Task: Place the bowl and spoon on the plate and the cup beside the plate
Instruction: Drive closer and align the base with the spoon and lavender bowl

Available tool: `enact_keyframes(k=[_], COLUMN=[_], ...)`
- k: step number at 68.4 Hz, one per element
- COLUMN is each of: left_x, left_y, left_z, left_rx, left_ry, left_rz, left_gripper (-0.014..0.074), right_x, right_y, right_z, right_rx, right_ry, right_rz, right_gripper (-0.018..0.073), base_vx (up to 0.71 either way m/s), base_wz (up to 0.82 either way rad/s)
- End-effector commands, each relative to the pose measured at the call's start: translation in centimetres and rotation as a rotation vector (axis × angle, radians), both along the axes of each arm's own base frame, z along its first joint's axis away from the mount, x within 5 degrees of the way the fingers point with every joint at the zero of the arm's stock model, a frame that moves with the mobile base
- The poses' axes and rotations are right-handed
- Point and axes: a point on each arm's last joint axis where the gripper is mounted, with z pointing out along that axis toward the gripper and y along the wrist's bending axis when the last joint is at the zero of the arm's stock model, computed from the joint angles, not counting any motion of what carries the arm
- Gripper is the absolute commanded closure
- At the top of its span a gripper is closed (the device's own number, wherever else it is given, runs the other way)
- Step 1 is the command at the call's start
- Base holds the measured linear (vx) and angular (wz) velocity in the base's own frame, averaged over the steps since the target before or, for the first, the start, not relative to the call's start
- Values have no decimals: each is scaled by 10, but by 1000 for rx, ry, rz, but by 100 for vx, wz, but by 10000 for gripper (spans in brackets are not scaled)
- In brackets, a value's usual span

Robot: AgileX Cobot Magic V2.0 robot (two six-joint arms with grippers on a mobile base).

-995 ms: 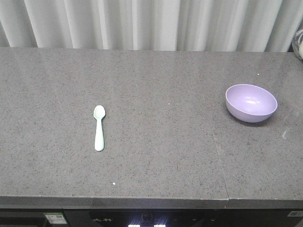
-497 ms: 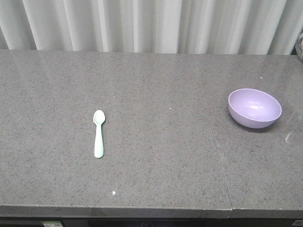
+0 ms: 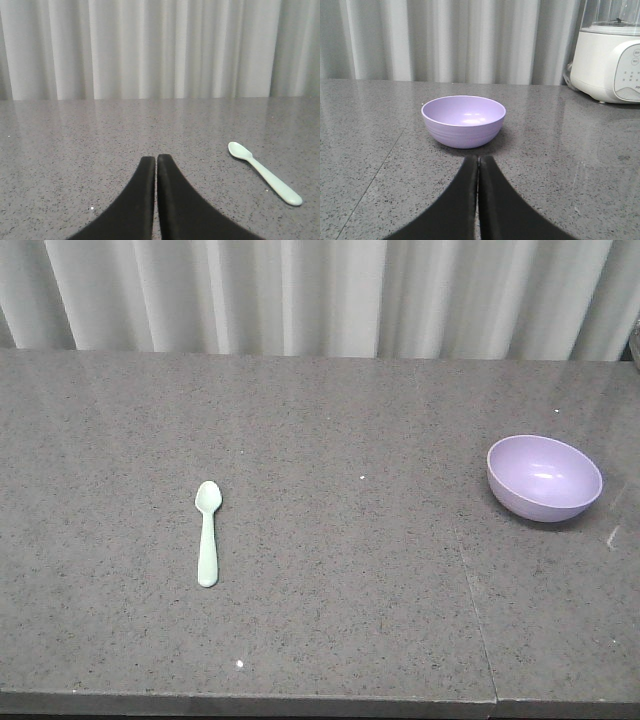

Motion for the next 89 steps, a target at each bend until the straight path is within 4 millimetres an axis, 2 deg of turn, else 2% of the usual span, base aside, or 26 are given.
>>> enact_keyframes(k=[1,78,84,89], left_x=[-3,-3,-3,-6], left_y=[0,0,0,0], left_z=[14,14,18,32], left_rx=[-12,-15,-23,-44], left_ry=[-111,-114,-154,-221], left_rz=[1,1,0,-2], left_gripper=[603,603,603,603], right_x=[0,0,0,-1], right_y=[0,0,0,1], right_z=[3,4,4,12], right_rx=[-20,-20,-6,16], right_ry=[-65,-67,-67,-92], right_rz=[6,6,6,7], right_gripper=[565,565,565,565], base_vx=[3,0,0,0], base_wz=[0,0,0,0])
